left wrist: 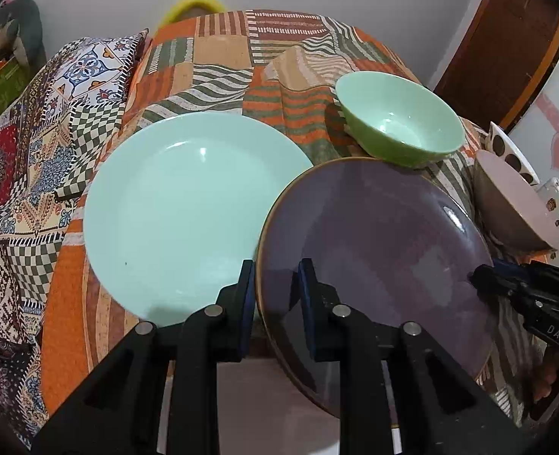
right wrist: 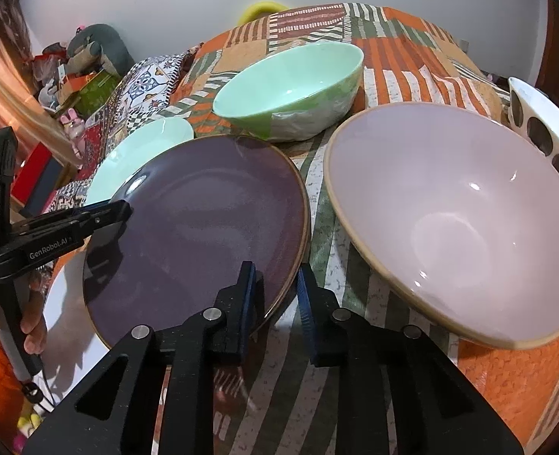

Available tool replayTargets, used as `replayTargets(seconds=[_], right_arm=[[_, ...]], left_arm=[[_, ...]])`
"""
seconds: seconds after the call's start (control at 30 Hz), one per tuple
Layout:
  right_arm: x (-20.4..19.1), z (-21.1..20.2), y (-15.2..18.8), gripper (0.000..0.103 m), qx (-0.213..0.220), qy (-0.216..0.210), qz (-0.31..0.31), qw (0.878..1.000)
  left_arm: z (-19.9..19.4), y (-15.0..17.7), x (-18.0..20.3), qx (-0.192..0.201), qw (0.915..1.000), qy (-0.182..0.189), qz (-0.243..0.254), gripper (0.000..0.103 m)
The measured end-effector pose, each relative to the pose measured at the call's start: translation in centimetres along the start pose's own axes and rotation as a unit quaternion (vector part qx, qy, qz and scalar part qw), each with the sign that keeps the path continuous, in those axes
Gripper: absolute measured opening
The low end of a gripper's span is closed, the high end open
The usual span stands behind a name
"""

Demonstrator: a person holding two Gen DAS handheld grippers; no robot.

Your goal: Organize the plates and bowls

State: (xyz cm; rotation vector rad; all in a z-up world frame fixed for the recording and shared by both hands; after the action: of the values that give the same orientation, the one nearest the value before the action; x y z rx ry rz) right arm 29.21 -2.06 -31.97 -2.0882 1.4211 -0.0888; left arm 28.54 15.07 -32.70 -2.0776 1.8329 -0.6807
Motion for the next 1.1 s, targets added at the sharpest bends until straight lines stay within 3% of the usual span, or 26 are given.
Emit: replayTargets(seconds=[0.43, 0.83, 1.1], right_arm=[[-0.6, -2.3, 1.1, 0.019, 0.009, -0.009, -0.008, 1.0], [-0.7, -6.8, 2.0, 0.019, 0.043, -0.006, -0.011, 0.999], [0.2, -9.7, 3.9, 0.019, 0.056, 0.004, -0.007, 0.998]], left_arm=[[-4.2, 2.5, 1.7, 0.023, 0.9996, -0.014, 0.005, 0.021], [-9.5, 4.8, 5.4, 0.049, 0.9982, -0.029, 0.022, 0.021], [-11.1, 7.3, 8.4, 0.042, 0.9987, -0.012, 0.027, 0.022]])
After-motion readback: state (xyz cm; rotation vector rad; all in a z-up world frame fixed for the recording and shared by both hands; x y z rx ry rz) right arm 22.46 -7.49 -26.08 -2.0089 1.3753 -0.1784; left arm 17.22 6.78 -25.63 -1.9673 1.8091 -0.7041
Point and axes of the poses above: each gripper's, at about its wrist camera, not at the fingertips, and z roughly the way its jaws point, x to its right, y to its underside, the point moved 9 cm from there along z, roughly the way its jaws point, and after that the axes turned 1 degree about -y, right-handed, at the moved point
